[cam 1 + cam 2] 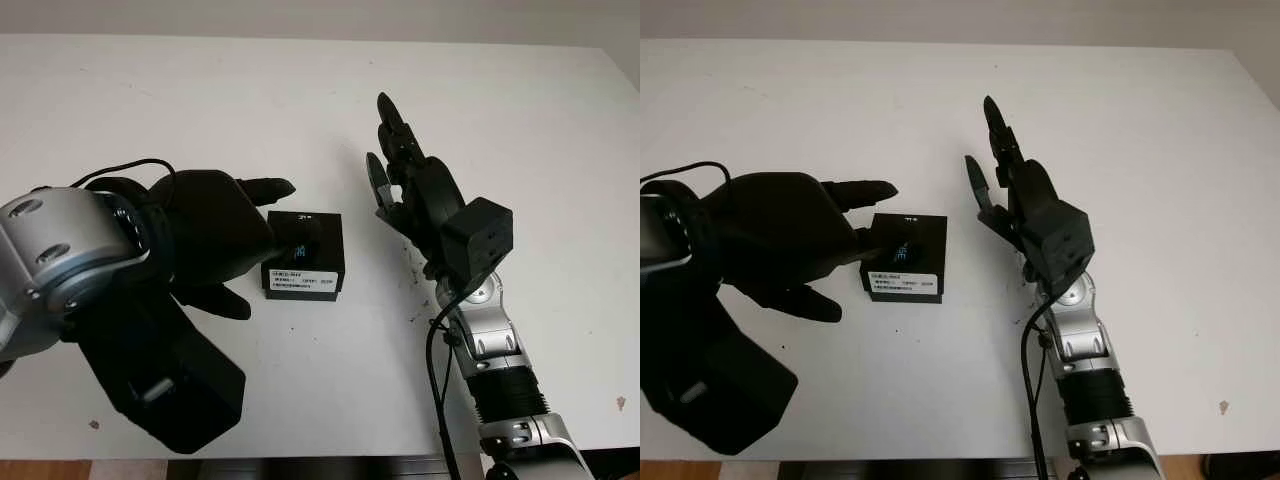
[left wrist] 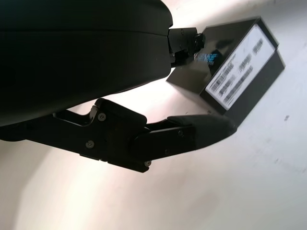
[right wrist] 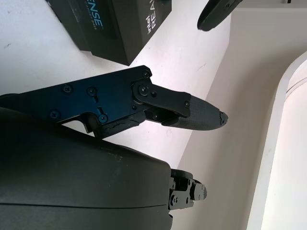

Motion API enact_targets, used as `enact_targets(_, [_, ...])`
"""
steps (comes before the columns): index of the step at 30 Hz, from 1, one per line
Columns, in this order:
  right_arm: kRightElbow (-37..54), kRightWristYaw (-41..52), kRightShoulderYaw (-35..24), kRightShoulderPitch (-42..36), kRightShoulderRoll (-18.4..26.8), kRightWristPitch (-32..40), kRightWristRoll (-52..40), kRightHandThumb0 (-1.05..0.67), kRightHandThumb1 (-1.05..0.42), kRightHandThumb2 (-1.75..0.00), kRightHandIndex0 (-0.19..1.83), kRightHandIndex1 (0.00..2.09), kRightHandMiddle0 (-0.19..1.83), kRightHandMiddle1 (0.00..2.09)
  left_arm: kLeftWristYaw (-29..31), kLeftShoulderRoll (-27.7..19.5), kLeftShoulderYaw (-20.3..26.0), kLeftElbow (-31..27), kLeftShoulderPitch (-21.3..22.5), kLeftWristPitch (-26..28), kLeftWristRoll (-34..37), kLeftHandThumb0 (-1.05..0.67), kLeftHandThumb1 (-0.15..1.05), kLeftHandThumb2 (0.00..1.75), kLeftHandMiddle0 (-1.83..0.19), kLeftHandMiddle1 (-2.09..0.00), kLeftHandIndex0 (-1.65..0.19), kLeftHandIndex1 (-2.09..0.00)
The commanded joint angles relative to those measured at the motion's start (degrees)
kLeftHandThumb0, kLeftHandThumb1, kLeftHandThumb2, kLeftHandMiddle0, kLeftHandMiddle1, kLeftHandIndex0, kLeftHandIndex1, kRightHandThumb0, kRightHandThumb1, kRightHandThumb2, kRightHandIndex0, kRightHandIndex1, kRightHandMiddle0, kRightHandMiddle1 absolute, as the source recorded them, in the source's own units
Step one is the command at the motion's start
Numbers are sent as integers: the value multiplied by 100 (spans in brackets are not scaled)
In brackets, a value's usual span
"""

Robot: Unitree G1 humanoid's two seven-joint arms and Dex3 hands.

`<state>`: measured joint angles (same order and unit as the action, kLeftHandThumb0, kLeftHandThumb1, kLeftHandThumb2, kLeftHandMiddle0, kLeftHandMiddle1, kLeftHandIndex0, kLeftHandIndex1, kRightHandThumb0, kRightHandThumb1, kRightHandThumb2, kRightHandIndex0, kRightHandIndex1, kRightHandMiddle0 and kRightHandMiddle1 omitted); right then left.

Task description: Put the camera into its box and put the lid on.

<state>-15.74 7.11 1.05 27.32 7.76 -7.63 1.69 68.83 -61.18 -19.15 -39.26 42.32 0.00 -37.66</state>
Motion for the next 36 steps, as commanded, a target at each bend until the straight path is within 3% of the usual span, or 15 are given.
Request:
enact_targets(1, [-52,2,-43,11,13,-81,-8,-61,-105,-63,-6,5,-4,5,112,-57,231,-146,13,-120,-15,-74,105,67,18,-2,10,-6])
enact_targets(5, [-61,-6,-49,16,2,-80,-19,-62,-105,-62,-6,5,-4,5,221,-2,584,-246,-35,-175,123,-77,105,69,14,-5,4,-9])
enact_targets(9, [-69,-26,-32,16,0,-134,18,-62,-105,-63,-6,5,-4,5,-90,368,1315,-414,-500,384,714,-77,105,73,15,-5,10,-5])
enact_targets(13, [-117,-38,-30,14,-6,-175,25,-62,-105,-63,-5,6,-3,6,-1124,1426,2307,-537,-1474,1277,1648,-78,105,72,19,-2,18,0])
enact_targets(19, [-78,6,-67,-26,1,-180,-52,-61,-105,-62,-6,5,-4,5,-2100,2528,2952,-387,-2274,2071,3189,-78,105,70,19,0,19,0])
enact_targets(22, [-93,41,-83,-45,30,-212,-66,-62,-105,-63,-6,5,-4,5,-2552,2989,3043,-124,-2664,2169,3777,-82,105,67,19,0,19,0])
enact_targets(24, [-84,28,-97,-61,38,-199,-59,-62,-105,-62,-6,5,-4,5,-2786,3103,2979,139,-2821,1882,3887,-84,105,70,19,0,19,0])
enact_targets(30, [-27,35,-142,-100,45,-196,-72,-63,-105,-62,-5,6,-3,6,-3352,3090,2605,696,-3170,987,3535,-84,105,74,19,0,19,0])
enact_targets(33, [-13,63,-169,-103,64,-198,-90,-63,-105,-62,-5,6,-3,6,-3345,3064,2476,835,-3208,1110,3649,-86,105,77,19,0,19,0])
enact_targets(36, [-6,91,-213,-95,71,-197,-118,-63,-105,-63,-5,6,-3,5,-3341,3268,2496,979,-3223,1390,4204,-85,105,75,19,0,19,0])
